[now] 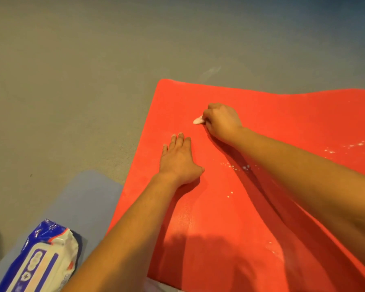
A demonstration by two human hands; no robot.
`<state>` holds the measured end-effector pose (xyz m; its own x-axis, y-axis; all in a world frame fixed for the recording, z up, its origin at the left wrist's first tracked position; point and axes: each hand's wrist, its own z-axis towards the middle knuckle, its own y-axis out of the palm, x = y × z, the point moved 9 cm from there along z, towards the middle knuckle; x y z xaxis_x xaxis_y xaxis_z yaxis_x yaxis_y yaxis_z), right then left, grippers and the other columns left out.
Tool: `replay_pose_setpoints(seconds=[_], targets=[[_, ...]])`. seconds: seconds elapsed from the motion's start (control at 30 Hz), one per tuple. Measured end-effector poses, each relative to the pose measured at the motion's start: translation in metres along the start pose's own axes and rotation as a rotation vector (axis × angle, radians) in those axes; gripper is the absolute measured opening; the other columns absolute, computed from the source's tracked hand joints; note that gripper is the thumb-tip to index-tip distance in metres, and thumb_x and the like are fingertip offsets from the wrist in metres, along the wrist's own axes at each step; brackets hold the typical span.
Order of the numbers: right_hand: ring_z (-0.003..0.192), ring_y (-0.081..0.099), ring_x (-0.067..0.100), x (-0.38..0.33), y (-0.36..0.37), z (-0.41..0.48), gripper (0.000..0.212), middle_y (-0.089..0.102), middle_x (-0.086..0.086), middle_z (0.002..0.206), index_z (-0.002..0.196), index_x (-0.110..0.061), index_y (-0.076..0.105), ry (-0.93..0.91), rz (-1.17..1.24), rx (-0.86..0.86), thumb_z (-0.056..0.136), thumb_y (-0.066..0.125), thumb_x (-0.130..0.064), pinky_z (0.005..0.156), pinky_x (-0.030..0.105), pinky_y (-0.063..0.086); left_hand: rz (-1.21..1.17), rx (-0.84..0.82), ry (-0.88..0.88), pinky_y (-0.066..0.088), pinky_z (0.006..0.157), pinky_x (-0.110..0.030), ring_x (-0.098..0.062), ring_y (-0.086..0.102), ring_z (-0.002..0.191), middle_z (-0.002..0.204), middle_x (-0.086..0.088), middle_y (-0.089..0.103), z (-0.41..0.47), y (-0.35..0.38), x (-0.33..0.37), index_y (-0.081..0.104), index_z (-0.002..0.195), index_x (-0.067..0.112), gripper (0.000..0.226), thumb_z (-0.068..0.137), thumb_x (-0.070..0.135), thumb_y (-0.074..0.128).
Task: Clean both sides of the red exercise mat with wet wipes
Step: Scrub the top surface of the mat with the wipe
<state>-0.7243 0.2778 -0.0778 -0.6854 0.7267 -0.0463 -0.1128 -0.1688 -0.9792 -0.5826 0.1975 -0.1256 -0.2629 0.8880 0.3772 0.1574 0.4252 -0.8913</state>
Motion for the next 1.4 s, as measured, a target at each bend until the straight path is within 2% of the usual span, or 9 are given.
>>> replay_pose_setpoints(seconds=[0.2, 0.3, 0.53, 0.67, 0.8, 1.07, 1.13, 1.23, 1.4], targets=[[0.082, 0.062, 0.035, -0.02, -0.007, -0.032, 0.041, 0.061, 0.006, 0.085, 0.083, -0.018, 0.072, 0.064, 0.071, 0.027, 0.089, 0.038, -0.041, 0.059, 0.039, 0.048, -0.03, -0.05, 0.041, 0.01, 0.13, -0.045, -0.022, 0.001, 0.161, 0.175, -0.005, 0.005, 0.002, -0.004, -0.006, 0.018, 0.164, 0.016, 0.103, 0.082, 0.037, 0.076], [0.083, 0.06, 0.031, -0.045, -0.009, -0.086, 0.023, 0.057, 0.002, 0.085, 0.085, -0.019, 0.069, -0.022, 0.119, -0.005, 0.091, 0.05, -0.03, 0.059, 0.041, 0.046, -0.025, -0.057, 0.054, 0.014, 0.129, -0.047, -0.026, 0.004, 0.161, 0.174, -0.01, 0.008, 0.005, -0.005, -0.007, 0.023, 0.162, 0.012, 0.093, 0.085, 0.029, 0.072], [0.087, 0.055, 0.024, -0.063, -0.016, -0.133, 0.017, 0.054, -0.002, 0.091, 0.095, -0.02, 0.065, -0.363, 0.184, -0.129, 0.096, 0.053, -0.033, 0.065, 0.04, 0.044, -0.01, 0.02, 0.084, 0.023, 0.125, -0.042, -0.031, 0.022, 0.155, 0.166, -0.016, 0.027, 0.0, -0.008, -0.001, 0.045, 0.149, 0.01, 0.076, 0.086, 0.04, 0.075], [0.083, 0.06, 0.032, -0.027, -0.012, -0.081, 0.009, 0.057, 0.003, 0.084, 0.088, -0.019, 0.07, -0.146, 0.116, -0.016, 0.089, 0.065, -0.027, 0.059, 0.039, 0.042, -0.005, 0.032, 0.085, 0.028, 0.121, -0.037, -0.032, 0.03, 0.149, 0.161, -0.014, 0.033, -0.003, -0.009, -0.001, 0.049, 0.145, 0.014, 0.072, 0.08, 0.024, 0.078], [0.079, 0.059, 0.033, -0.033, -0.012, -0.087, 0.008, 0.058, 0.004, 0.081, 0.083, -0.017, 0.071, -0.012, 0.13, 0.018, 0.084, 0.063, -0.02, 0.056, 0.038, 0.042, -0.013, 0.041, 0.09, 0.038, 0.115, -0.043, -0.033, 0.037, 0.139, 0.151, -0.007, 0.041, -0.003, -0.01, -0.003, 0.054, 0.142, 0.018, 0.074, 0.075, 0.029, 0.084], [0.08, 0.05, 0.024, -0.091, -0.03, -0.185, 0.031, 0.053, 0.0, 0.087, 0.088, -0.017, 0.062, -0.262, 0.235, -0.05, 0.103, 0.042, -0.034, 0.061, 0.039, 0.041, 0.006, -0.025, 0.094, 0.038, 0.114, -0.046, -0.038, 0.038, 0.136, 0.148, -0.013, 0.042, -0.001, -0.01, 0.003, 0.053, 0.146, 0.02, 0.069, 0.079, 0.011, 0.062], [0.082, 0.053, 0.025, -0.084, -0.026, -0.169, 0.022, 0.054, 0.0, 0.089, 0.09, -0.02, 0.064, -0.301, 0.191, -0.078, 0.1, 0.05, -0.033, 0.06, 0.04, 0.044, 0.004, -0.025, 0.087, 0.038, 0.114, -0.046, -0.038, 0.039, 0.135, 0.147, -0.013, 0.043, -0.002, -0.01, 0.004, 0.054, 0.145, 0.018, 0.066, 0.08, 0.011, 0.06], [0.081, 0.058, 0.03, -0.053, -0.022, -0.125, 0.009, 0.055, 0.001, 0.084, 0.094, -0.028, 0.072, -0.147, 0.153, -0.036, 0.088, 0.066, -0.024, 0.059, 0.039, 0.045, -0.002, 0.001, 0.097, 0.041, 0.111, -0.047, -0.037, 0.04, 0.133, 0.144, -0.012, 0.045, -0.004, -0.011, 0.006, 0.057, 0.141, 0.017, 0.058, 0.083, 0.014, 0.061], [0.081, 0.058, 0.031, -0.046, -0.014, -0.112, 0.022, 0.056, 0.004, 0.083, 0.088, -0.018, 0.072, 0.066, 0.123, -0.006, 0.093, 0.055, -0.031, 0.057, 0.036, 0.038, -0.038, 0.047, 0.098, 0.046, 0.105, -0.049, -0.033, 0.042, 0.131, 0.135, -0.009, 0.048, -0.006, -0.013, 0.005, 0.062, 0.133, 0.021, 0.054, 0.08, 0.01, 0.059]])
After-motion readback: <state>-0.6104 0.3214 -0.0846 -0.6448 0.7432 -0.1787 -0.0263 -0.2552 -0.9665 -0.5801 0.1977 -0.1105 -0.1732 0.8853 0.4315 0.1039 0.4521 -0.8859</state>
